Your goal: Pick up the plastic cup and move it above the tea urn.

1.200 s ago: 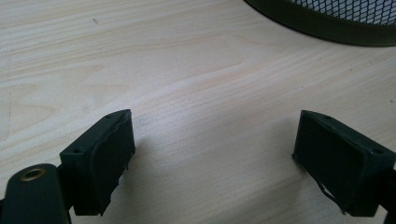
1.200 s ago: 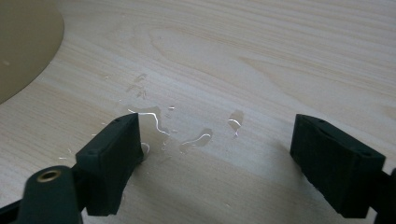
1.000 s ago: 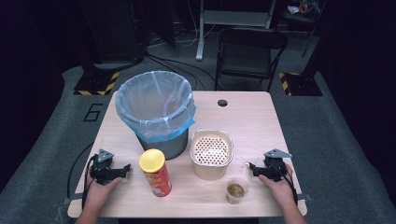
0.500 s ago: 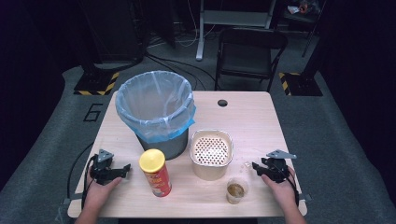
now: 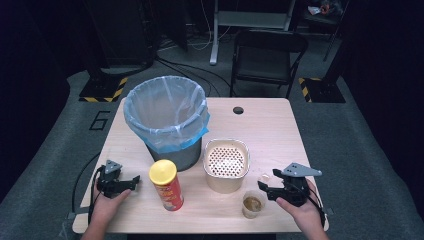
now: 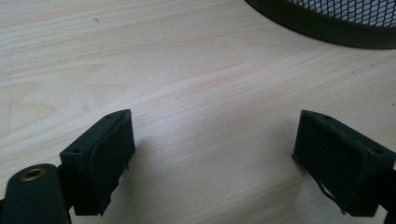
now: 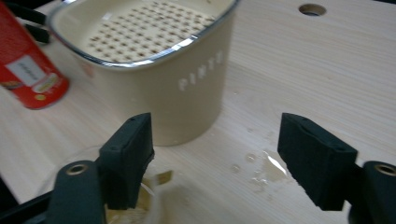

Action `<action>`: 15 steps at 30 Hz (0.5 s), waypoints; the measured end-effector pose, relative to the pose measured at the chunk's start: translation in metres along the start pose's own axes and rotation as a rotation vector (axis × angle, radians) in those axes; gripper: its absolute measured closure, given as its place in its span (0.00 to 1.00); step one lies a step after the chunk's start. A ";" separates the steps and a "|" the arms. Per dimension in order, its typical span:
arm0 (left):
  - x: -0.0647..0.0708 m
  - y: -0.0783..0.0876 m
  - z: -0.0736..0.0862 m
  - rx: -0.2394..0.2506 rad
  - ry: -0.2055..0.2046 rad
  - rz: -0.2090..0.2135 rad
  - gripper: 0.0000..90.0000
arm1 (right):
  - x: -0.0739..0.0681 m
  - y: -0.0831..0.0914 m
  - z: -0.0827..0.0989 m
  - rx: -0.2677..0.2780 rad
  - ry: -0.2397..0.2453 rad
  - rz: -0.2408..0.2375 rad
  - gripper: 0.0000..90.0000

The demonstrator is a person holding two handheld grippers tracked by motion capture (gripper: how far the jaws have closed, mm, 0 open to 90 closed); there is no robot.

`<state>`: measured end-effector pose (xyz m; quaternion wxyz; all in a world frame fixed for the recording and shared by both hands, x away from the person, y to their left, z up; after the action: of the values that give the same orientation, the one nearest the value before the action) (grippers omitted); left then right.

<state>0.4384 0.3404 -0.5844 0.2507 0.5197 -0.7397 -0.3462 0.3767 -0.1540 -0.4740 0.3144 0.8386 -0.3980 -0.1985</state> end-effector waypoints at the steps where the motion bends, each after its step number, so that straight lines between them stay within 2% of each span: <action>1: 0.000 0.000 0.000 0.001 0.003 0.004 0.13 | -0.006 0.002 -0.001 0.002 0.007 -0.017 0.23; 3: 0.000 0.000 0.000 0.000 -0.001 0.000 0.13 | -0.017 0.003 -0.002 0.002 0.022 -0.043 0.18; 4: 0.000 0.000 0.000 0.000 -0.001 0.000 0.13 | -0.017 0.003 -0.002 0.002 0.022 -0.043 0.18; 7: 0.000 0.000 0.000 0.000 -0.001 0.000 0.13 | -0.039 -0.001 0.005 0.000 0.068 -0.059 0.14; 11: 0.000 0.000 0.000 0.000 0.000 0.000 0.13 | -0.048 -0.008 0.012 -0.013 0.069 -0.084 0.11; 15: 0.000 0.000 0.000 0.000 0.000 0.001 0.13 | -0.055 -0.016 0.022 -0.034 0.083 -0.059 0.06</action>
<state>0.4384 0.3405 -0.5844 0.2506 0.5195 -0.7400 -0.3461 0.3393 -0.1107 -0.4958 0.3390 0.8520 -0.3565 -0.1793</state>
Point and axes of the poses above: each handheld gripper's, and its own axes: y roughly backward along the jaws, z roughly out of its underside, x roughly to its right, the point moved 8 cm from there along -y, roughly forward along the jaws, and after that the axes turned 9 degrees about -x, right-handed, at the moved point
